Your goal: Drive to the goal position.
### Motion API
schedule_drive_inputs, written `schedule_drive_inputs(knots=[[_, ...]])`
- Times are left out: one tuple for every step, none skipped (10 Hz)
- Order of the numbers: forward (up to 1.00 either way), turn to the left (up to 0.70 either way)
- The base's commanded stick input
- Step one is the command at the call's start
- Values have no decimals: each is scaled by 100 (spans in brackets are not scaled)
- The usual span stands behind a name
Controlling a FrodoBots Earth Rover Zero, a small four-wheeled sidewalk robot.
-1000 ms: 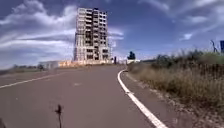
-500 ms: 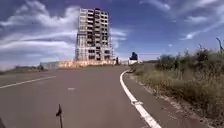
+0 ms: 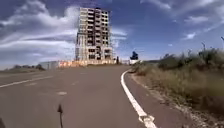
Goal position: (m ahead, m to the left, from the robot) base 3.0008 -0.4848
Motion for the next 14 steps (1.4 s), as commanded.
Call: schedule_drive_inputs(knots=[[100, 0], [100, 0], [100, 0], [100, 0], [100, 0], [100, 0], [100, 0], [100, 0], [100, 0], [100, 0], [100, 0], [100, 0], [100, 0], [100, 0]])
